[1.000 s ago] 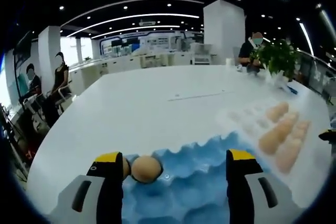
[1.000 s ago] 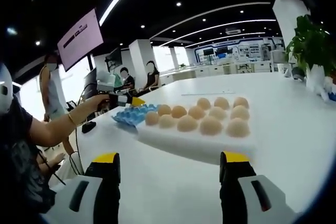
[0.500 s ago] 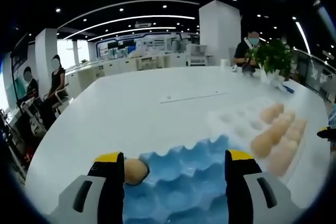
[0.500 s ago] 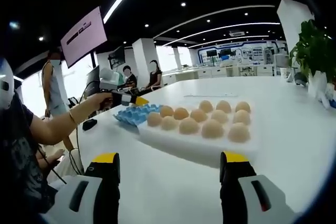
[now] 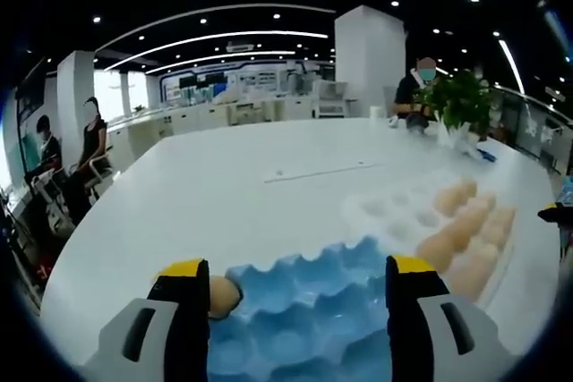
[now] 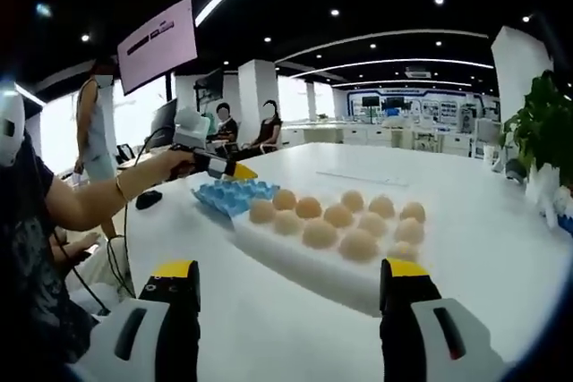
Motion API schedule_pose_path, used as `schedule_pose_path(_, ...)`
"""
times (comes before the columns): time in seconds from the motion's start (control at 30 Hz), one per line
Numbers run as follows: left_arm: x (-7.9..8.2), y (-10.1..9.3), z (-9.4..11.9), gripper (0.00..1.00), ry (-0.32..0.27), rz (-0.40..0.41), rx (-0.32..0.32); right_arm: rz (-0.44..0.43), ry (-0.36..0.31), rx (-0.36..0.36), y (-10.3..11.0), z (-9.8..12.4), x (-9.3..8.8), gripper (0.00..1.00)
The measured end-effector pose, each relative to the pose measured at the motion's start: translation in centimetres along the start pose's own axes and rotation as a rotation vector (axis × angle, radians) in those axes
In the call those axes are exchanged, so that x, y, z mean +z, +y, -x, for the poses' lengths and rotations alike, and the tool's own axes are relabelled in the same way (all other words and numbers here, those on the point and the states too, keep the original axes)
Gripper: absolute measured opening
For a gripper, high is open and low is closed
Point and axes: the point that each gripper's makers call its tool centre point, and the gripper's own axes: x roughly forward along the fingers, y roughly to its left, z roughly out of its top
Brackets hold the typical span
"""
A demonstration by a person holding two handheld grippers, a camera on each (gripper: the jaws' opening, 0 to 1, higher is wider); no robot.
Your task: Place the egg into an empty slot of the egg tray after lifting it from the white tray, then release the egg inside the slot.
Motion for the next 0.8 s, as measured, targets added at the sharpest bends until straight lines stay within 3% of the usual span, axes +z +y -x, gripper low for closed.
schedule_pose_path(0.5,-0.2,-0.8,0.0,0.83,-0.003,0.015,-0.016,0.001,0.018,0.009,-0.9,-0.4,0.0,0.89)
schedule_pose_path(0.8,0.8,-1.0,0.3,0.84,-0.028,0.023,-0.029,0.003,0.025,0.009,-1.5,-0.5,-0.3,0.89)
